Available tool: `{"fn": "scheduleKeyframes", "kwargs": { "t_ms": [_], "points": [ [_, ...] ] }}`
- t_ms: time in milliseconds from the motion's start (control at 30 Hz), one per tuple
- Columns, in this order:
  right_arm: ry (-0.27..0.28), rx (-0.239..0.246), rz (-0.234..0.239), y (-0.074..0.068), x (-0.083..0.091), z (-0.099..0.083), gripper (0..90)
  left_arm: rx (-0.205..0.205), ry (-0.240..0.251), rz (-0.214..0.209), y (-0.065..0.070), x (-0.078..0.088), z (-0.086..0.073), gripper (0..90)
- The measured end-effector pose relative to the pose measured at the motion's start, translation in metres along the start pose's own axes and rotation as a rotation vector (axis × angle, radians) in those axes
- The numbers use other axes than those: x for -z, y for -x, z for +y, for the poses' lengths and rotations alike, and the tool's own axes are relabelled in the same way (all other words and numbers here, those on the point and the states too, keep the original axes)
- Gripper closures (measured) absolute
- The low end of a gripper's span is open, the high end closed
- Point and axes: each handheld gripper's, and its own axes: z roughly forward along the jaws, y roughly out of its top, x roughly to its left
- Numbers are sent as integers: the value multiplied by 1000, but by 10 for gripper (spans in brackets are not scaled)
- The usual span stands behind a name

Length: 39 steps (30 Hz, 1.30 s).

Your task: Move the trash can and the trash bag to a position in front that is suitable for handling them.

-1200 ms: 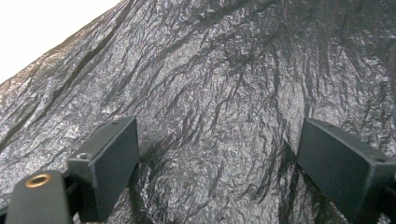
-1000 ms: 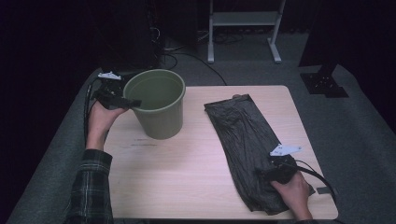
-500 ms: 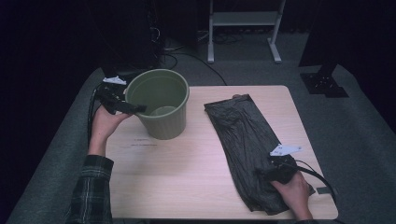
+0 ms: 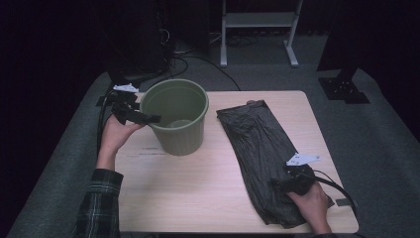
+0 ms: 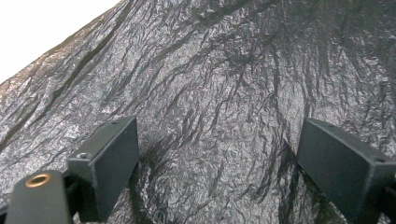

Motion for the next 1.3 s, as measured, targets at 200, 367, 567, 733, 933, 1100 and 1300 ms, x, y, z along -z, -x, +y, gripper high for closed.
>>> {"fn": "scheduleKeyframes", "kwargs": {
  "t_ms": [200,367,567,733,933,1100,1300],
  "points": [
    [0,0,0,0,0,0,113,-23,-15,-32,9,-4,1,0],
    [0,0,0,0,0,0,114,-44,-28,-46,18,-5,2,0],
    [0,0,0,0,0,0,113,-62,-23,-74,34,-6,0,0],
    [0,-2,0,0,0,0,114,-74,-25,-91,47,-7,-2,0],
    [1,-1,-1,0,0,0,113,-97,-28,-114,68,-10,-4,0],
    [0,-1,0,0,0,0,112,-111,-21,-137,85,-11,-8,0],
    [0,1,1,0,0,0,112,-125,-2,-173,105,-11,-15,0]
  ]
}}
